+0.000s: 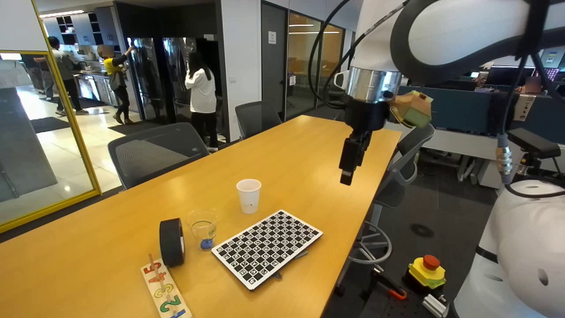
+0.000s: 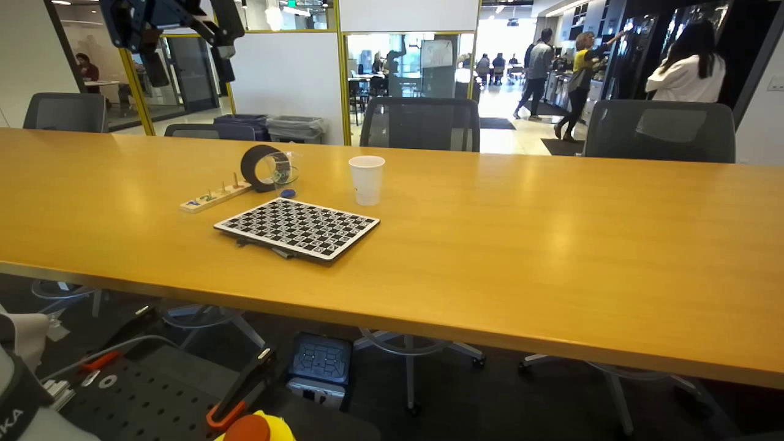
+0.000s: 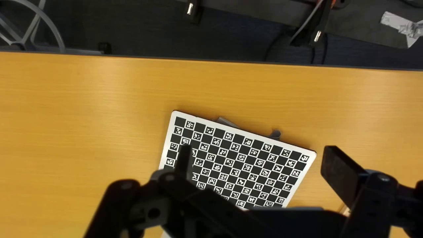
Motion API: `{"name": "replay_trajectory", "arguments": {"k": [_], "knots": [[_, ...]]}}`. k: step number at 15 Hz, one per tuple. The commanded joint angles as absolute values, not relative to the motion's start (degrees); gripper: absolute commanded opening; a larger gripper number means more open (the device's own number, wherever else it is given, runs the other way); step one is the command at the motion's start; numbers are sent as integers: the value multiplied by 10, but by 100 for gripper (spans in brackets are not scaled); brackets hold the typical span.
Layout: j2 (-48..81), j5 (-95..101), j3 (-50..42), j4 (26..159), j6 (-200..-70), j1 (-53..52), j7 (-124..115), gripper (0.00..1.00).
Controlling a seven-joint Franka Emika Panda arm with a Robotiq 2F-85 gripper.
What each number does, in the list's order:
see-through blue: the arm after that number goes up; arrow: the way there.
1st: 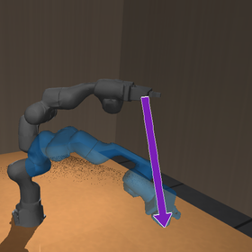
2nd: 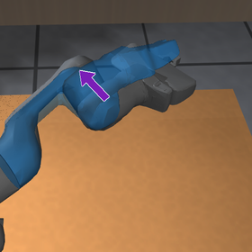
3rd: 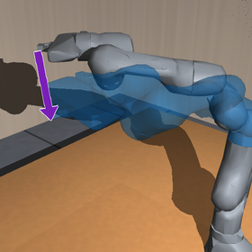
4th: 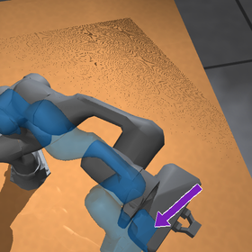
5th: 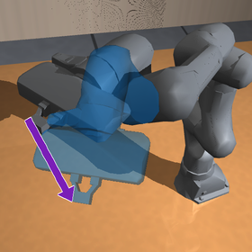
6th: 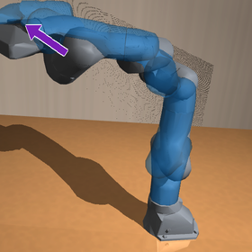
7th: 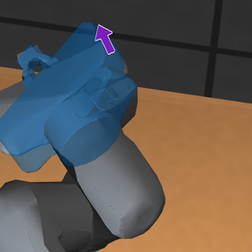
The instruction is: Pick up the blue and orange objects and put them in the cups
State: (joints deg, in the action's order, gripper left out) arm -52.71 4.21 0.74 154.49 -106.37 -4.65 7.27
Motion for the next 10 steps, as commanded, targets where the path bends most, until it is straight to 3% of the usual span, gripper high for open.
{"name": "replay_trajectory", "arguments": {"k": [1,10], "knots": [[-582,32,-8,1564,-1038,-49,81,100],[-567,40,-3,1566,-1037,-46,74,100]]}}
